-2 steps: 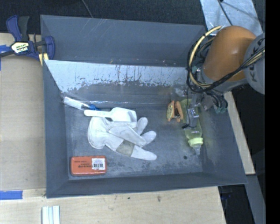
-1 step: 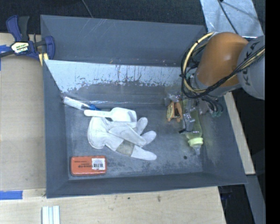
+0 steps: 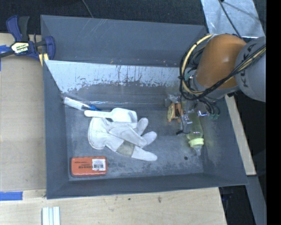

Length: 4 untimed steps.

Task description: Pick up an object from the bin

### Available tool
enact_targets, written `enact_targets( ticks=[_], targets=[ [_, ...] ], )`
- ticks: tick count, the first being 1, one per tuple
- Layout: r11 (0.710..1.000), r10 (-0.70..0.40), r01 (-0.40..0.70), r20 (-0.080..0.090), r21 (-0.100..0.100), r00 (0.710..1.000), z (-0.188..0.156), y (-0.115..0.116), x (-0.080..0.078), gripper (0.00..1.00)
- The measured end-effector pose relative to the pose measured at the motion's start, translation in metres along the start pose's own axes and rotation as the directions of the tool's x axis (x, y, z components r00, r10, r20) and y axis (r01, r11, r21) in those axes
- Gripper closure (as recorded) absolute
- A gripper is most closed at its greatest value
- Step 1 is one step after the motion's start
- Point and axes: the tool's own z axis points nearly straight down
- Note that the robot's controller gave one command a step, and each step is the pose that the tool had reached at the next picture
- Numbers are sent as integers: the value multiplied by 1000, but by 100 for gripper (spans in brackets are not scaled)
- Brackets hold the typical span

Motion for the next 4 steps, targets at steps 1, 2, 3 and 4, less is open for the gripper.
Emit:
enact_targets(
  ticks=[1,2,3,4],
  targets=[
    [995,-101,101,4,3,995,-10,1,-6,0],
    [895,-446,446,4,5,895,-11,-8,-4,0],
    [880,-476,476,11,-1,879,-2,-24,1,100],
    [880,-476,476,11,-1,880,-2,-24,1,100]
  ],
)
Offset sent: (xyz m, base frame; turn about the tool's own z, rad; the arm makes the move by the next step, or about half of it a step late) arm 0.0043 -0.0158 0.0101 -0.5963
